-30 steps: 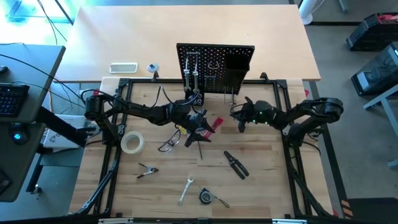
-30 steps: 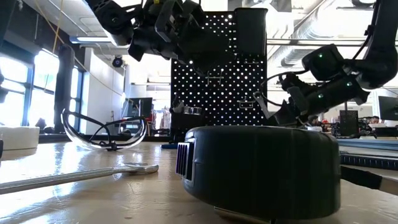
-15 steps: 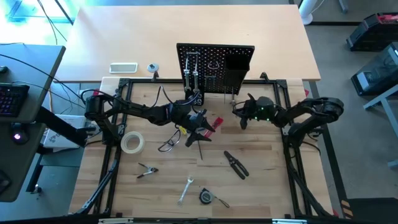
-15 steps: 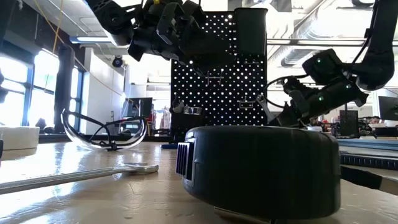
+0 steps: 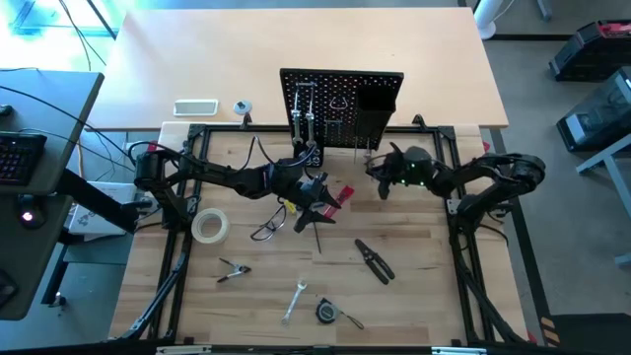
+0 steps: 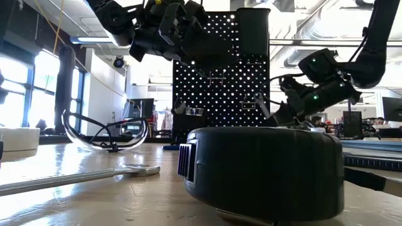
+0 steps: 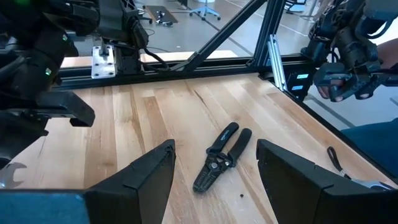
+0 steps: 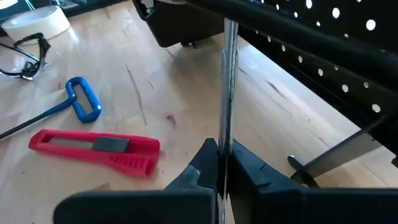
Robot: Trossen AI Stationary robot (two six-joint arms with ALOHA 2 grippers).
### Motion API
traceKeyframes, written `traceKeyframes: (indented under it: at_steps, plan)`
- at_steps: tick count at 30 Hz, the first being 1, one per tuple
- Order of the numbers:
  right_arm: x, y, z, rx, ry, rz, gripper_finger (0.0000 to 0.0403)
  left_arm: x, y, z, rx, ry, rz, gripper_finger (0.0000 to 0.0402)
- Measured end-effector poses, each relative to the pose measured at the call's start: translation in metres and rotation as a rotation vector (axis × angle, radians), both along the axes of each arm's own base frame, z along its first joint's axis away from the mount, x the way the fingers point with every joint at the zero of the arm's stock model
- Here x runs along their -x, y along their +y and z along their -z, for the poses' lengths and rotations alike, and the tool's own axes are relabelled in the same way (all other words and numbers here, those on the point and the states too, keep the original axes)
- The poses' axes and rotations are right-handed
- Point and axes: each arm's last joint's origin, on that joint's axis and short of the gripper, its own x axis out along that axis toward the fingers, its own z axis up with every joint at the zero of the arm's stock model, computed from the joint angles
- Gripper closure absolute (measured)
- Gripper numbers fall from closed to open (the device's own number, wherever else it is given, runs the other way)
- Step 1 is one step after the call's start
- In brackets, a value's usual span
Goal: Hang tools onto peg board
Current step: Hang the top wrench onto the peg board, then hang the wrench onto the peg board
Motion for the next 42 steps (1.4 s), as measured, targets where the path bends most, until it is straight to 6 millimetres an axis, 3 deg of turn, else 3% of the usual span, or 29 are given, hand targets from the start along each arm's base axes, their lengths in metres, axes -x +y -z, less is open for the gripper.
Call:
traceKeyframes:
  at_steps: [17,22,33,42]
  plan:
    - [0.006,-0.007,0.003,-0.007,0.039,0.07,0.0375,0.0,0.0,0.0,0.001,0.001,0.0,0.0183]
    - [0.007,-0.008,0.003,0.013,0.051,0.097,0.0341,0.0,0.0,0.0,0.011,0.005,-0.002,0.0183]
    - [0.008,-0.008,0.006,-0.022,0.07,0.126,0.0225,0.002,0.0,0.005,0.025,0.061,-0.004,0.0183]
    - [0.01,-0.006,0.009,-0.059,0.095,0.132,0.0203,0.003,-0.001,0.008,0.031,0.101,-0.004,0.0183]
